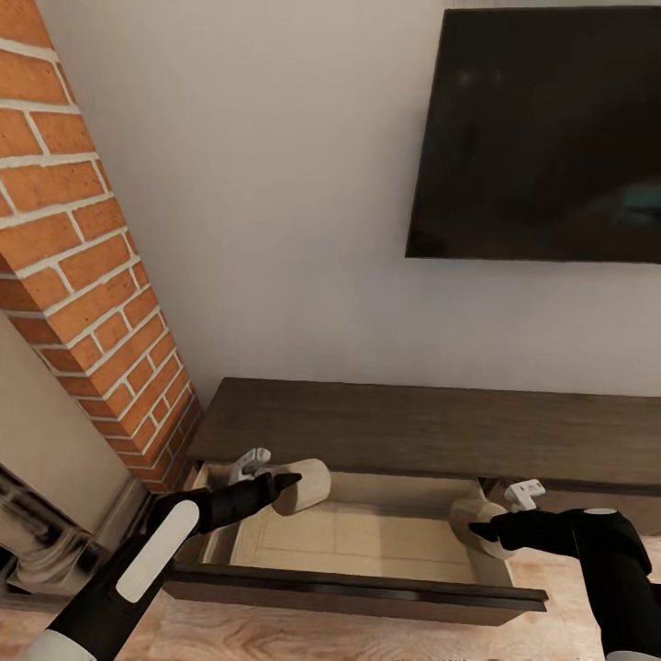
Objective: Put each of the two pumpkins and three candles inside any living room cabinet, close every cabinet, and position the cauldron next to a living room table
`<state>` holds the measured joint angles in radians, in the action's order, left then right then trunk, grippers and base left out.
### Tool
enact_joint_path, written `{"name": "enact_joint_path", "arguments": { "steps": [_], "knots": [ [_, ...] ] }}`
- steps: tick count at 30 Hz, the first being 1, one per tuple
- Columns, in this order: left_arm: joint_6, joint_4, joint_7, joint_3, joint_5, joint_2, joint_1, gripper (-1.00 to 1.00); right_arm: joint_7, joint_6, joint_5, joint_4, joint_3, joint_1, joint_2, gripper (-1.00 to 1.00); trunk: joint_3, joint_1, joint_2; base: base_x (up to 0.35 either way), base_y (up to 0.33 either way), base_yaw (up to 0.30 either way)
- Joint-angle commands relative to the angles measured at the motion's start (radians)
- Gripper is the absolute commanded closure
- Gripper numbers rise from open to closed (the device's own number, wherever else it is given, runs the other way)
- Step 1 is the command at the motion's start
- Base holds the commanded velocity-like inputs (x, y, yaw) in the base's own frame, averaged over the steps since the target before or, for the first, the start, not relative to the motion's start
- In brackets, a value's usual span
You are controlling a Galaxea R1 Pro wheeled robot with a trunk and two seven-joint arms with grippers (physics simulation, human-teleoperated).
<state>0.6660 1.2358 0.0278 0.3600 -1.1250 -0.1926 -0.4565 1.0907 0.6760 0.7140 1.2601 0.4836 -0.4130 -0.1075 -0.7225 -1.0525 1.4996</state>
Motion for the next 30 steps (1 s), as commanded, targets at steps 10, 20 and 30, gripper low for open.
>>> {"name": "enact_joint_path", "arguments": {
  "steps": [10,20,30],
  "knots": [
    [-0.067,-0.135,0.103,0.004,-0.006,0.002,0.004,1.00,0.000,0.013,0.014,-0.039,-0.091,-0.001,0.012,1.00,0.001,0.000,0.001,0.000,0.074,-0.072],
    [-0.070,-0.130,0.264,0.004,-0.012,0.036,0.004,1.00,-0.008,0.032,0.015,-0.037,-0.208,-0.001,0.054,1.00,0.001,0.000,0.001,0.000,0.000,0.000],
    [-0.069,-0.138,0.265,0.007,-0.010,0.065,0.004,1.00,-0.070,0.031,-0.001,-0.056,-0.245,-0.003,0.119,1.00,0.001,0.000,0.001,0.192,0.000,0.000]
  ]
}}
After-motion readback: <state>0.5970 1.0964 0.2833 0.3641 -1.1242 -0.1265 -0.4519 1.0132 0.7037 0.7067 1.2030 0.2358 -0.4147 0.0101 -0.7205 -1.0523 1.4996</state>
